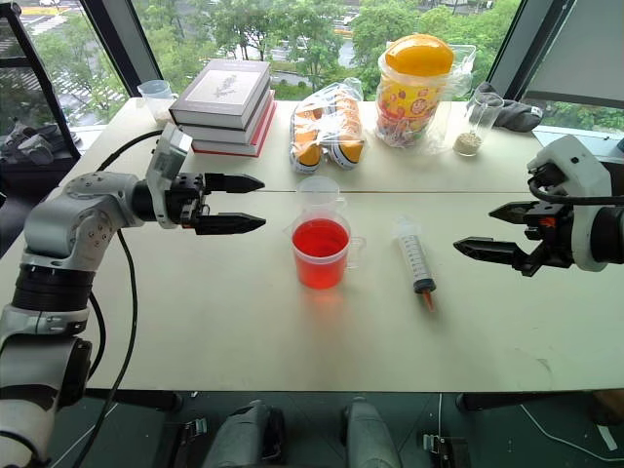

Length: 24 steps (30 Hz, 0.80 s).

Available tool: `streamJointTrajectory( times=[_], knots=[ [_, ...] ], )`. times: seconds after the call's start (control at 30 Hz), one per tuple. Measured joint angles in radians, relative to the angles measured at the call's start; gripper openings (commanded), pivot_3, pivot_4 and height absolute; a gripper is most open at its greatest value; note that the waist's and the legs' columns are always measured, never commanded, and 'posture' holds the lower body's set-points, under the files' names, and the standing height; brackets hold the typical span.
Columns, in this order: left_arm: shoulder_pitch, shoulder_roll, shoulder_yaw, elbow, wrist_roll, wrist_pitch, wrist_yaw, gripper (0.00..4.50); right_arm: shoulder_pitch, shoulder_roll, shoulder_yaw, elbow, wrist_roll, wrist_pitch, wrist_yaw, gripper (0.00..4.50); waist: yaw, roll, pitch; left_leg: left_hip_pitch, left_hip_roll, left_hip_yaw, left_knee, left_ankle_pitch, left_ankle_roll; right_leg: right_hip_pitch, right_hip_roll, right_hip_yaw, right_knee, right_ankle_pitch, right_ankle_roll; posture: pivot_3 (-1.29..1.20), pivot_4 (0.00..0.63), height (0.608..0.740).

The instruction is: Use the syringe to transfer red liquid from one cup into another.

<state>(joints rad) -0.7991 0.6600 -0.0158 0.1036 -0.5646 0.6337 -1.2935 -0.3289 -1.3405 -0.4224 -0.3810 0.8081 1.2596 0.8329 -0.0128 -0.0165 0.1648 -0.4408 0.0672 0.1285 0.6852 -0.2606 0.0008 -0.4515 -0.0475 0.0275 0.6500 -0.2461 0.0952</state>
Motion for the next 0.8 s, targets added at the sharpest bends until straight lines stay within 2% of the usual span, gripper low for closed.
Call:
streamJointTrajectory(
  times=[0.17,0.37,0.57,0.7,0.8],
  knots=[
    [-0.002,-0.026,-0.006,0.012,0.010,-0.016,0.009,4.50,-0.062,-0.007,0.068,0.054,-0.001,0.026,-0.008,4.45,-0.001,0.000,0.000,0.000,0.000,0.000,0.001,0.000,0.000,0.000,0.000,0.000,0.000,0.000,0.000,0.00,0.150,0.740],
    [-0.023,-0.050,-0.024,0.049,0.033,-0.043,-0.011,4.50,-0.308,0.006,0.264,0.179,-0.019,0.132,-0.044,4.45,-0.002,0.000,0.000,0.000,0.000,0.000,0.001,0.000,0.000,0.000,0.000,0.000,0.000,-0.002,-0.003,0.00,0.150,0.740],
    [-0.037,-0.076,-0.042,0.081,0.055,-0.075,-0.016,4.50,-0.588,0.152,0.554,0.448,-0.141,0.175,-0.027,4.45,-0.006,0.000,0.000,-0.001,0.000,0.001,0.001,0.000,0.000,-0.002,0.000,0.001,0.000,-0.001,-0.003,0.00,0.150,0.740],
    [-0.030,-0.094,-0.048,0.078,0.059,-0.083,-0.011,4.50,-0.757,0.273,0.786,0.686,-0.273,0.129,0.070,4.45,-0.004,0.000,0.000,-0.003,0.000,0.002,-0.001,0.000,0.000,-0.006,0.001,0.001,0.002,0.000,0.000,0.00,0.150,0.740],
    [-0.021,-0.095,-0.047,0.071,0.060,-0.084,-0.004,4.50,-0.817,0.330,0.905,0.803,-0.357,0.068,0.157,4.45,0.000,0.000,0.000,-0.004,0.000,0.002,-0.001,0.000,0.000,-0.007,0.001,0.001,0.002,0.000,0.000,0.00,0.150,0.740]
  ],
)
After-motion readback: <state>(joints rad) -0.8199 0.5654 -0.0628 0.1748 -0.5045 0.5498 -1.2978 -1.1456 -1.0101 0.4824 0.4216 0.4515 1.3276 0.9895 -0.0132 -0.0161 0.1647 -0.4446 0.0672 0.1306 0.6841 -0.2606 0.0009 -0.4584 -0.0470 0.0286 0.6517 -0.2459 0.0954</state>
